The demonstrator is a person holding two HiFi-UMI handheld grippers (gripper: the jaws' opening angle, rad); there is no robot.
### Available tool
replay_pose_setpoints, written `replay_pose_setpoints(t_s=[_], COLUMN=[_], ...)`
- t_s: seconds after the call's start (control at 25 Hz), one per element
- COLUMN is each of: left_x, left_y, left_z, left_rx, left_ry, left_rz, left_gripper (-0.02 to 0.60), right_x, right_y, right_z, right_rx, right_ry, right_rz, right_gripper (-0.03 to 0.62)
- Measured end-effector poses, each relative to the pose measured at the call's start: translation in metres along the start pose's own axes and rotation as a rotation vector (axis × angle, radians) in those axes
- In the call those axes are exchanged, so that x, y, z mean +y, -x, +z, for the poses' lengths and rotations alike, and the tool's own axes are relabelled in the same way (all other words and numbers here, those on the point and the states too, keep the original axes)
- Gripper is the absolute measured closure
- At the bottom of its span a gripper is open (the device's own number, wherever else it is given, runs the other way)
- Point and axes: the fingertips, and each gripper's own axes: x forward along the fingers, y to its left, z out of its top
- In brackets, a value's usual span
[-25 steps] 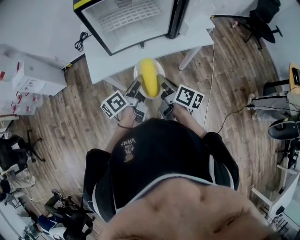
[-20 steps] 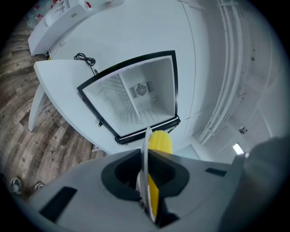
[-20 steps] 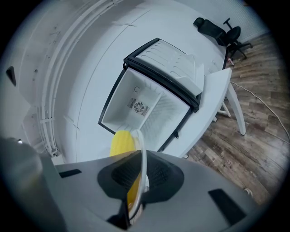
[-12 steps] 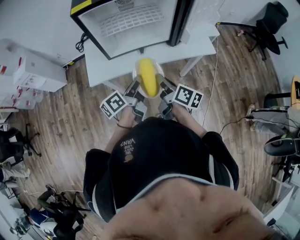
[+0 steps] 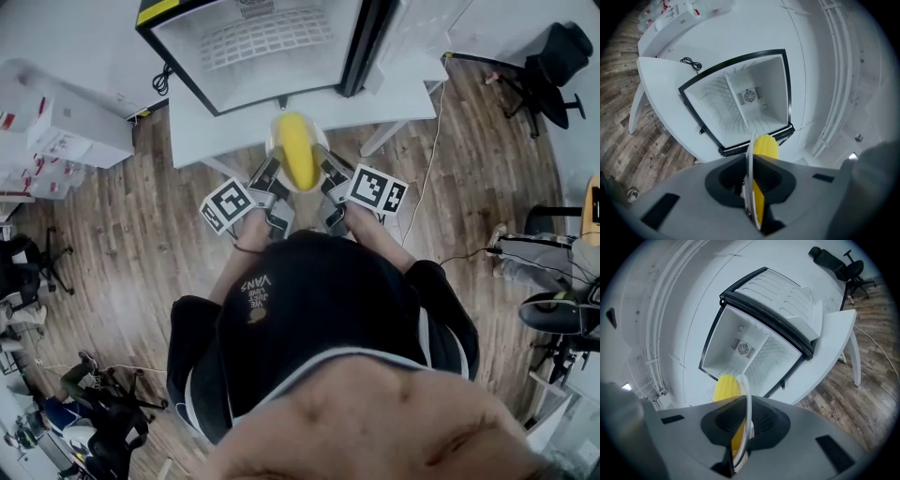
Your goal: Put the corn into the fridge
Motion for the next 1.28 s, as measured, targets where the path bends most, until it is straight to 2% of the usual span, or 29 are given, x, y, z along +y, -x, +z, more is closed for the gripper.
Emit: replay_pose_setpoints(t_s=[0.44, 1.28], left_x=[0.004, 0.019], left_y=[-0.008, -0.049], left_z=[0.004, 0.078], left_rx=[-0.022, 0.045], left_ry=[0.009, 0.022], left_rz=[0.015, -0.004], left_gripper=[0.54, 0.54], right_x=[-0.004, 0.004], right_y=[-0.009, -0.08], right_z=[0.007, 0.04], right_rx=[0.028, -0.051], right_ry=[0.004, -0.014], right_rz=[0.011, -0.039], right_gripper=[0.568, 0.568])
